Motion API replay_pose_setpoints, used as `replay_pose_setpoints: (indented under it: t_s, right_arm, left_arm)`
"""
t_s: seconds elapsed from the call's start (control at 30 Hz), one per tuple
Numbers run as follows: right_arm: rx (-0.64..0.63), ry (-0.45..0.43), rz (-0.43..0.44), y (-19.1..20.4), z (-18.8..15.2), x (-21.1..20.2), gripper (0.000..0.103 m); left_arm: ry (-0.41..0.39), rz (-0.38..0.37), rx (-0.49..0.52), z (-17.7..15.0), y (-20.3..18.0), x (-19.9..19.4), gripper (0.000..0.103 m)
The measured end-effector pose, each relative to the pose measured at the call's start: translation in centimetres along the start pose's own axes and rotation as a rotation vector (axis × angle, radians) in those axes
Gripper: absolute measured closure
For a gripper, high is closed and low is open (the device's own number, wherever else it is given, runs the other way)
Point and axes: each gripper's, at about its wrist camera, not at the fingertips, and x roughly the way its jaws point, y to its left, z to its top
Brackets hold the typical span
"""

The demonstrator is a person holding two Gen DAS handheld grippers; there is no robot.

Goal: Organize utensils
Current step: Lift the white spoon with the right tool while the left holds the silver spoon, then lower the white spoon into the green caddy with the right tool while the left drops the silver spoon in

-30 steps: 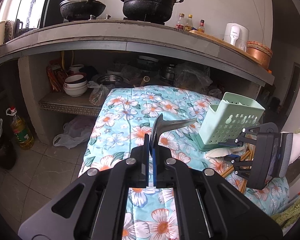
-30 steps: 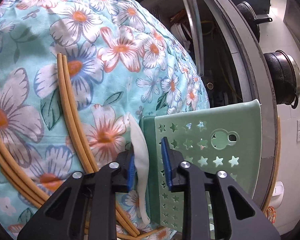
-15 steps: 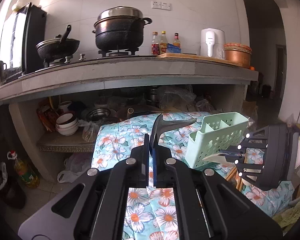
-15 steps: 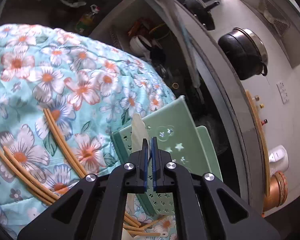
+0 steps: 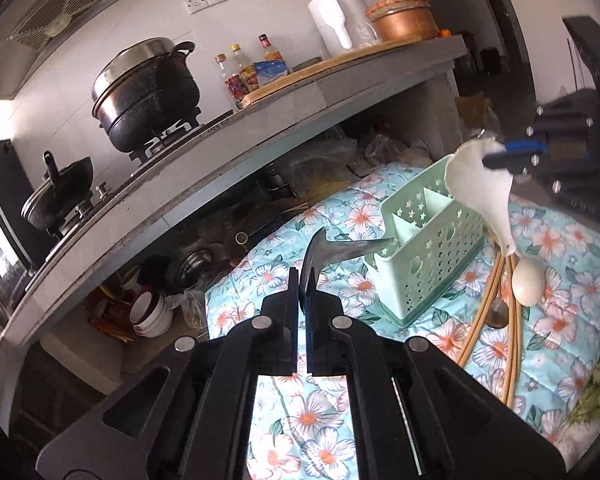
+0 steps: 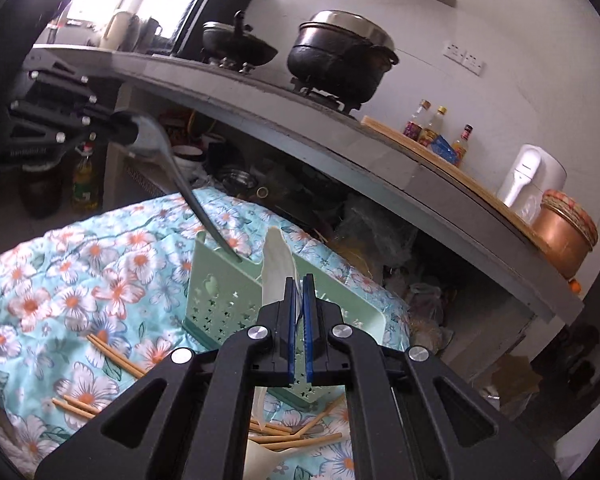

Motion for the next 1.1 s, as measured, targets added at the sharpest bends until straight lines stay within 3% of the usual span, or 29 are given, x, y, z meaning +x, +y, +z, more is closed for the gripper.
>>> replay_pose_setpoints:
  t_s: [0.17,0.33,0.47,0.7,0.8,1.1]
  right_arm:
    - [0.182,-0.078,0.027,-5.2,0.8,-1.7,0.100]
    - [0.343,-0.190,0.078,-10.3,1.8,-3.1,0.100]
    - [0.414,-0.259,0.097,-13.2,2.6,-2.8,0.100]
    - [0.452,-0.238,0.101,-14.8,2.6,1.3,0.099]
    - [0.464,-0.205,0.106,-14.5,1.6,3.4,0.099]
    - [0.488,-0.080,0.143,-12.5,-2.1,8.6,0.099]
  left_arm:
    - [0.080,0.009,0.169,1.8,-1.2,1.9,0.101]
    - [0.179,-0.030,0.330,3.1,-2.9,4.1,0.101]
    - [0.246,-0.066,0.368,3.9,-3.9,6.2,0.101]
    - [0.267,-0.148,0.231,4.9,-3.7,7.9,0.096]
    - [0.250,-0.167,0.158,5.1,-3.2,7.8,0.075]
    - [0.125,-0.221,-0.112,5.0,0.2,6.0,0.057]
